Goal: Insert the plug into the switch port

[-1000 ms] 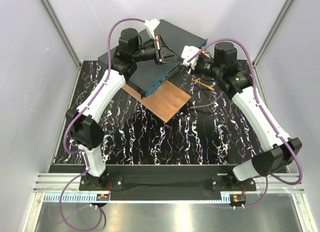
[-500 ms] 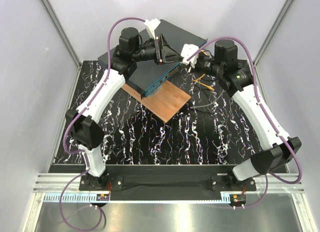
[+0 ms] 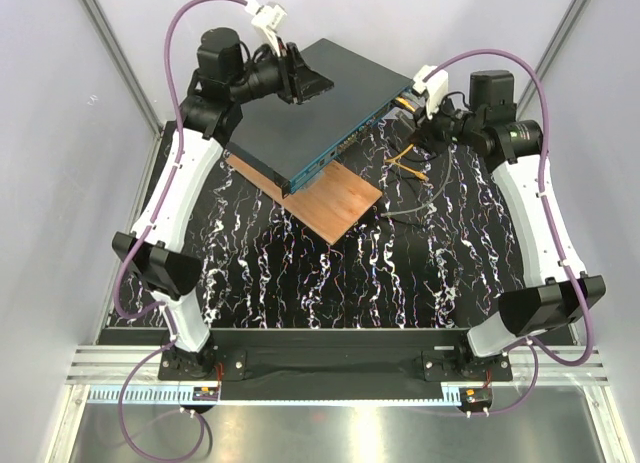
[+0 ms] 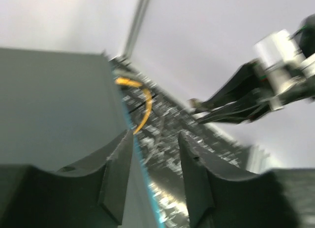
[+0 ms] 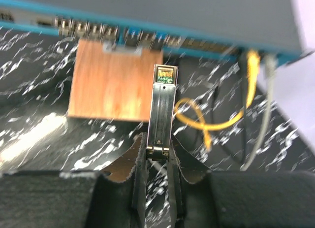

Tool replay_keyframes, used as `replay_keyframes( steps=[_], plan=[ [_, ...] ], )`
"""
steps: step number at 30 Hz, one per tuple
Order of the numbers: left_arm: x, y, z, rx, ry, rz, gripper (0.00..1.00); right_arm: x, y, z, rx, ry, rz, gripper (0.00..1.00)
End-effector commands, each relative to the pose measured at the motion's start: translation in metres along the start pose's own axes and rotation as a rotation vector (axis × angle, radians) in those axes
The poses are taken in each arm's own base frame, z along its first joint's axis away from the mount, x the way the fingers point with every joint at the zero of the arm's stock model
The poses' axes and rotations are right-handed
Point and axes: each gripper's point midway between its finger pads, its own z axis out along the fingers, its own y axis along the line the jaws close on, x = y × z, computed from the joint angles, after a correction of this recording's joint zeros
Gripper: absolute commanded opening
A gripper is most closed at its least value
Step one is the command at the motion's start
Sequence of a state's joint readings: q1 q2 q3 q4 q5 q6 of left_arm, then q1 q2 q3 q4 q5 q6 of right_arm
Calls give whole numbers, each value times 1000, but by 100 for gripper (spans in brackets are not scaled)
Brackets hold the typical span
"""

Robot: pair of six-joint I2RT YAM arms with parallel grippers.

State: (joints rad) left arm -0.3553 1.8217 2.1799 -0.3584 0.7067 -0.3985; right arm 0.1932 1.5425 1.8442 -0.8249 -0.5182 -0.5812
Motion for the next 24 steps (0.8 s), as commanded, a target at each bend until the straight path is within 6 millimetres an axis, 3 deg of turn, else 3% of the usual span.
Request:
replay_keyframes(
  steps=[1,6,13,19,24],
  plan=[
    [14,25,-8,-116,65,170,43,22,22,3,-98,73,81,0],
    [32,45,-12,-176,136,235,34,41,25,13,-127,143,137,0],
    [60,66,-10,-204,227,252,26,55,10,39,-68,193,146,0],
    [76,80,-6,-228,284,213,14,50,10,56,-69,222,143,0],
    [85,83,-3,-232,310,165,12,48,2,71,-35,225,122,0]
  ],
)
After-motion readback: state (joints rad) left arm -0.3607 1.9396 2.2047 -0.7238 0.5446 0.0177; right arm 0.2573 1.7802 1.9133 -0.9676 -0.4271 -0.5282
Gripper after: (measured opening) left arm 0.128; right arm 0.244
